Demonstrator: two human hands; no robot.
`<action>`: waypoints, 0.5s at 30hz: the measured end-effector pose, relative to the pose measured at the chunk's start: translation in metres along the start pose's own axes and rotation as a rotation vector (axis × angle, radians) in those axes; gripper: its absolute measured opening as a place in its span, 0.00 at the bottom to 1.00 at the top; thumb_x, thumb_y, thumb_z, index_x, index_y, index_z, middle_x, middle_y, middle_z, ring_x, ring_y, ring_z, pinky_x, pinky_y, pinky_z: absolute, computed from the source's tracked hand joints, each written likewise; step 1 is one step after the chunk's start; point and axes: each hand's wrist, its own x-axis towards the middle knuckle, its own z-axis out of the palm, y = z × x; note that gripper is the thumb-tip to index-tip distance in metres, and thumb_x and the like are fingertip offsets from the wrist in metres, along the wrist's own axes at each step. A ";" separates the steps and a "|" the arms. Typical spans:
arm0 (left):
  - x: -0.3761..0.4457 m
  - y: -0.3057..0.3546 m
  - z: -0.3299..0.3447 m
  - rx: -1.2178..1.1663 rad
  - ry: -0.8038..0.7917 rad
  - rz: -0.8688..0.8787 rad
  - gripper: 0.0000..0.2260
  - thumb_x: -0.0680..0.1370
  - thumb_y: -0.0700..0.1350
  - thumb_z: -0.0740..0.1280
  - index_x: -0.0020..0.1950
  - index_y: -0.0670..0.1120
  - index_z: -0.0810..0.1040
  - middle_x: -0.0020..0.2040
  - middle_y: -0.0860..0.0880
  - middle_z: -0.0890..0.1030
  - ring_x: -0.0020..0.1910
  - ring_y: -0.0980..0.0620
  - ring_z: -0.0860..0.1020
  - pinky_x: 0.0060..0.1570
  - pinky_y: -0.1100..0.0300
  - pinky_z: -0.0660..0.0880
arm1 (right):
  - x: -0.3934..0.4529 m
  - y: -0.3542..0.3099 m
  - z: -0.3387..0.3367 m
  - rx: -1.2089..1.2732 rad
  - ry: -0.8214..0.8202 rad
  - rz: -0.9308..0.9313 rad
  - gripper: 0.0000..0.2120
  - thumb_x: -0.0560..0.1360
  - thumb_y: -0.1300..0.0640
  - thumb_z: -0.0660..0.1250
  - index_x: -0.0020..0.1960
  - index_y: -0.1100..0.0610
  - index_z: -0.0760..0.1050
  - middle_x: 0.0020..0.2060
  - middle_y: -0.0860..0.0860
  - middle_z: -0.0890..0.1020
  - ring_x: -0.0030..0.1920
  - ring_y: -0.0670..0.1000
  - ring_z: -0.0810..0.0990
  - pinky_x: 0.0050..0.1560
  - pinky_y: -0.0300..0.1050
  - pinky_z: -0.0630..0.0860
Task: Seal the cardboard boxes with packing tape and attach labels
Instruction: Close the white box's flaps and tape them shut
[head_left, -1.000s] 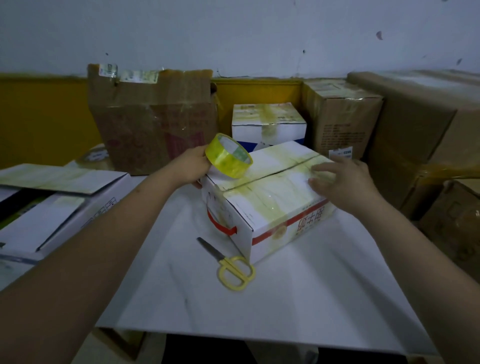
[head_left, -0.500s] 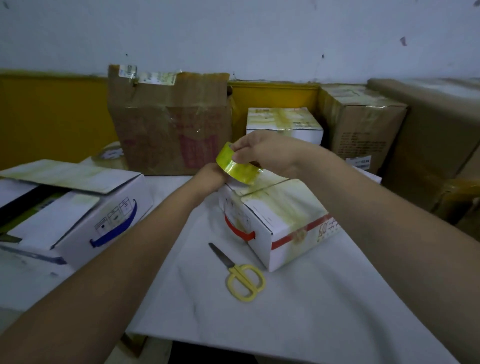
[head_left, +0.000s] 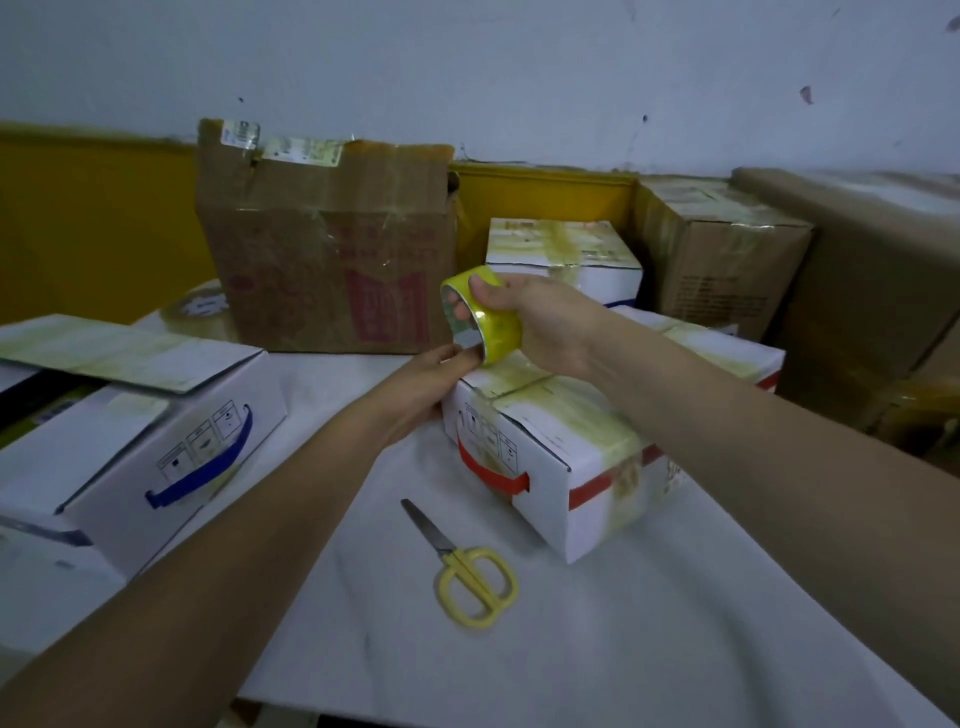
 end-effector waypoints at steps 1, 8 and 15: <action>-0.001 0.001 0.000 0.006 -0.012 0.005 0.36 0.65 0.66 0.73 0.66 0.46 0.78 0.58 0.46 0.84 0.59 0.48 0.83 0.65 0.43 0.76 | 0.001 0.001 -0.002 -0.007 -0.049 0.005 0.11 0.83 0.55 0.61 0.57 0.60 0.77 0.45 0.50 0.83 0.49 0.47 0.80 0.46 0.39 0.77; 0.002 0.001 -0.001 0.015 -0.030 -0.052 0.17 0.77 0.59 0.69 0.63 0.55 0.80 0.55 0.52 0.86 0.56 0.51 0.84 0.58 0.49 0.79 | 0.003 0.005 -0.022 0.189 -0.273 0.079 0.11 0.76 0.57 0.64 0.56 0.60 0.78 0.50 0.54 0.84 0.52 0.52 0.83 0.57 0.47 0.79; 0.014 0.021 -0.004 0.238 0.075 0.057 0.07 0.81 0.52 0.66 0.56 0.53 0.81 0.46 0.52 0.85 0.44 0.55 0.83 0.40 0.59 0.79 | -0.006 0.042 -0.025 0.289 -0.122 -0.112 0.23 0.73 0.51 0.68 0.63 0.64 0.77 0.63 0.62 0.79 0.62 0.58 0.78 0.63 0.53 0.77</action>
